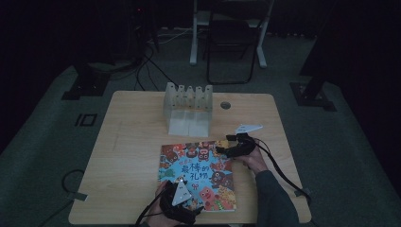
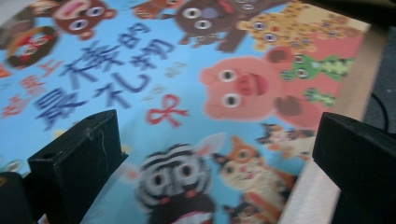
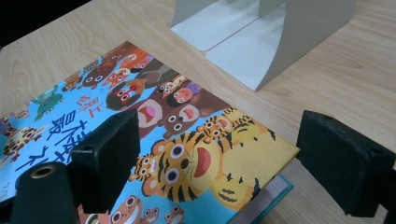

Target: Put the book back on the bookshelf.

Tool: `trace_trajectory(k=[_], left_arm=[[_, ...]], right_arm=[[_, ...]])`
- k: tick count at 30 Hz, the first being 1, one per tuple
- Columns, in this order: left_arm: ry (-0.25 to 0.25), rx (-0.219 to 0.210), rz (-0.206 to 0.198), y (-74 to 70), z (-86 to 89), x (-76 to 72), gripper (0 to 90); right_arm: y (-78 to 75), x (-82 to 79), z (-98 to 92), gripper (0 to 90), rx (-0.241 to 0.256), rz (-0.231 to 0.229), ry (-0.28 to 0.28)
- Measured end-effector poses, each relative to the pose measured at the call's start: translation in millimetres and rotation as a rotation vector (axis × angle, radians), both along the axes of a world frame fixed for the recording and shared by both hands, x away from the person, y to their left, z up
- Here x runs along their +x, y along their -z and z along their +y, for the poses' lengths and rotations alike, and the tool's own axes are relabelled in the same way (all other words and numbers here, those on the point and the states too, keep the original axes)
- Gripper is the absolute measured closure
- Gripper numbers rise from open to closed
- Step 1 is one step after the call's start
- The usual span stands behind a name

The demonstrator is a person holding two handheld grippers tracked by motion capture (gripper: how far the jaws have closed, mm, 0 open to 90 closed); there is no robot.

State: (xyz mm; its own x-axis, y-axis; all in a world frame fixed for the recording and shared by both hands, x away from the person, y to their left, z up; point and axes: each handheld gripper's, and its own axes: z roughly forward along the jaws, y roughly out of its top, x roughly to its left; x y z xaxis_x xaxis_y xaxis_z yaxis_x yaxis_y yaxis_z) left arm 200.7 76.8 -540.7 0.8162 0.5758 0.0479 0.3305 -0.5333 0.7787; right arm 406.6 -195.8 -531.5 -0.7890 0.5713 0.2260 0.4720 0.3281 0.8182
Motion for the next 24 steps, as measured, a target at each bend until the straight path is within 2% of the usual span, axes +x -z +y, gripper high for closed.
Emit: trace_trajectory(k=[8, 11, 12, 20, 24], left_arm=[[0.015, 0.034, -0.018, 4.7, -13.2, -5.3, 0.7], [0.031, 0.057, -0.028, 8.0, -20.2, -7.2, 0.7], [0.031, 0.083, -0.045, 10.1, -24.2, -6.8, 0.4], [0.042, 0.082, -0.074, 9.3, -29.2, -9.6, 0.4], [0.017, 0.087, -0.102, 10.0, -31.0, -9.2, 0.5]], right_arm=[[-3.1, -0.4, 0.2, 13.8, 0.000, -0.003, -0.002], [-8.2, -1.1, 0.6, 13.9, 0.005, -0.011, -0.006], [-9.9, -1.4, 0.8, 13.9, 0.007, -0.016, -0.007], [-15.1, -2.2, 2.1, 13.8, 0.002, -0.026, -0.010], [-17.7, -2.7, 2.8, 13.8, 0.003, -0.031, -0.011]])
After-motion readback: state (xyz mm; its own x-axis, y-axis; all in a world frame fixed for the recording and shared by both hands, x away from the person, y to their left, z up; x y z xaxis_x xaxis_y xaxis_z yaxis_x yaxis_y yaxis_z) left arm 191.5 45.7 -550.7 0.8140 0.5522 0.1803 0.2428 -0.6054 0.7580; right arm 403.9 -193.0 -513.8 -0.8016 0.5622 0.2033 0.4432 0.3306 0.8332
